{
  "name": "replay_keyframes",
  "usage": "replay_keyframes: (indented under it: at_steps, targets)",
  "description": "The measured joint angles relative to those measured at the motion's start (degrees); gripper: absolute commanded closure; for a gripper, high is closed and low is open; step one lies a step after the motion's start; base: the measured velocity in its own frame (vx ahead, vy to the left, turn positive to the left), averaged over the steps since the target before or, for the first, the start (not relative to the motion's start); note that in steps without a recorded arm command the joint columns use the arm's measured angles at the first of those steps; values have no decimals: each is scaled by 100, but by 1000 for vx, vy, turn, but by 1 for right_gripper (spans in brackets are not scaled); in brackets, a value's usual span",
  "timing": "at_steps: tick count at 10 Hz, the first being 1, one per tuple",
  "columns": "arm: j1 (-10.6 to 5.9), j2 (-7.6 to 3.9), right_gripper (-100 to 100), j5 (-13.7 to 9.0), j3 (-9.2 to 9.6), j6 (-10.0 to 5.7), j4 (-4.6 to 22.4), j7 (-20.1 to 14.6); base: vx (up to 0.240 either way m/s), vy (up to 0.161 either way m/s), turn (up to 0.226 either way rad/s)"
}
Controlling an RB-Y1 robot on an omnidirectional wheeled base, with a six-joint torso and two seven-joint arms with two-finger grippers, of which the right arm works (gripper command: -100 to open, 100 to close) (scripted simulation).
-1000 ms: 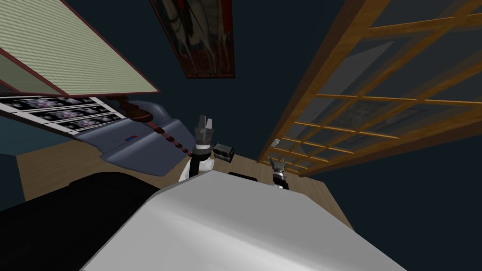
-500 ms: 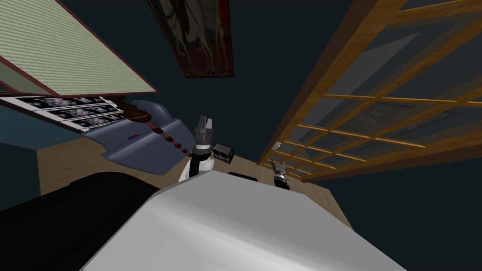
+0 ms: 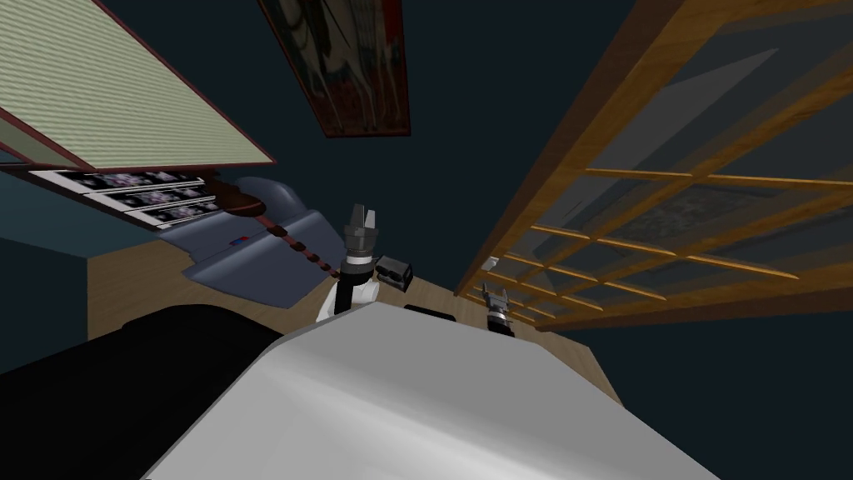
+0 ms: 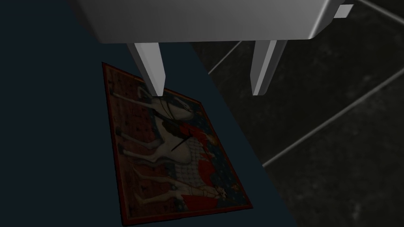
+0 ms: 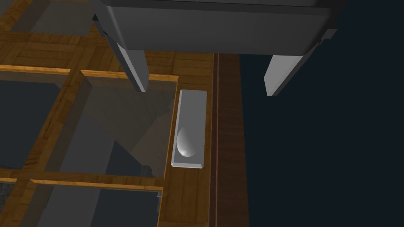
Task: Pull the door open
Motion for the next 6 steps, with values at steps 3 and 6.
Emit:
replay_keyframes:
  at_steps: [3,6]
  targets:
    - [-115,-39,-100,-162,89,-98,362,-264,86,-58,61]
    - [-149,-105,-100,-269,-34,-140,549,-374,37,-18,337]
